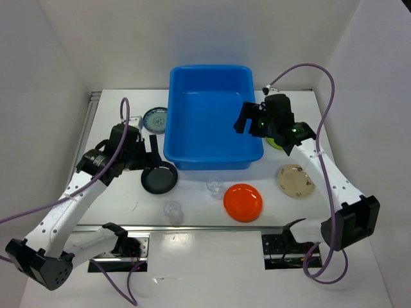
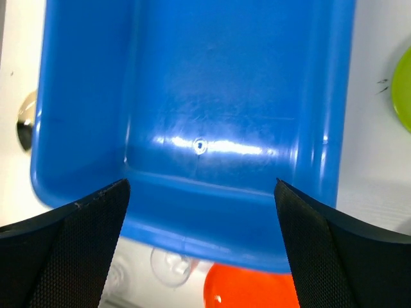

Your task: Place the mixed dishes into the plastic bin

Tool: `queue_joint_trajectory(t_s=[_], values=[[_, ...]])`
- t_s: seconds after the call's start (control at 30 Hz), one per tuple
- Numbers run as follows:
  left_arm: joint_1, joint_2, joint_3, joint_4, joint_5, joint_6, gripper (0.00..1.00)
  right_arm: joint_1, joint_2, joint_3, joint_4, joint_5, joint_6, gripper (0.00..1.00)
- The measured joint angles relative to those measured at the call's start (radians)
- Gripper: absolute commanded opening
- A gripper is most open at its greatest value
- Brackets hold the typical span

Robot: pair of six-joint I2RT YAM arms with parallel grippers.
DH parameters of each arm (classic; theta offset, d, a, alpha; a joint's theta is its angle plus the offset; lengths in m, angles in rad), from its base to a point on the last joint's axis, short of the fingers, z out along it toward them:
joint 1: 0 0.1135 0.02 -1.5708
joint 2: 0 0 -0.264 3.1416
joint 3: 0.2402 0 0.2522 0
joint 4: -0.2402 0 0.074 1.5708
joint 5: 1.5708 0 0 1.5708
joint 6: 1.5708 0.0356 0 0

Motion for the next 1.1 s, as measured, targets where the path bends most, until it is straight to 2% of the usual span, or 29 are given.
queue_joint_trajectory(t_s=[0.17, 0.2, 0.33, 0.47, 0.57, 0.73, 1.1], values=[[0.000, -0.064, -0.007, -0.001, 0.000, -0.024, 1.00, 0.071, -0.078, 0.011, -0.102, -0.024, -0.037, 0.86], [0.000, -0.074, -0.007, -0.001, -0.006, -0.029, 1.00, 0.103, -0.092, 0.013, -0.123, -0.027, -0.038, 0.81], [0.000, -0.081, -0.007, -0.001, -0.020, -0.049, 1.00, 0.270, -0.124, -0.004, -0.163, -0.038, 0.006, 0.73], [0.000, -0.081, -0.007, 0.000, -0.024, -0.058, 1.00, 0.449, -0.141, -0.124, -0.156, -0.029, 0.117, 0.70], [0.000, -0.082, -0.017, 0.005, -0.024, -0.063, 1.00, 0.536, -0.139, -0.230, -0.159, 0.003, 0.208, 0.67], [0.000, -0.081, -0.035, 0.008, -0.023, -0.074, 1.00, 0.553, -0.152, -0.342, -0.161, 0.079, 0.337, 0.66], [0.000, -0.014, -0.035, 0.027, -0.016, -0.056, 1.00, 0.553, -0.210, -0.404, -0.138, 0.221, 0.489, 0.65]])
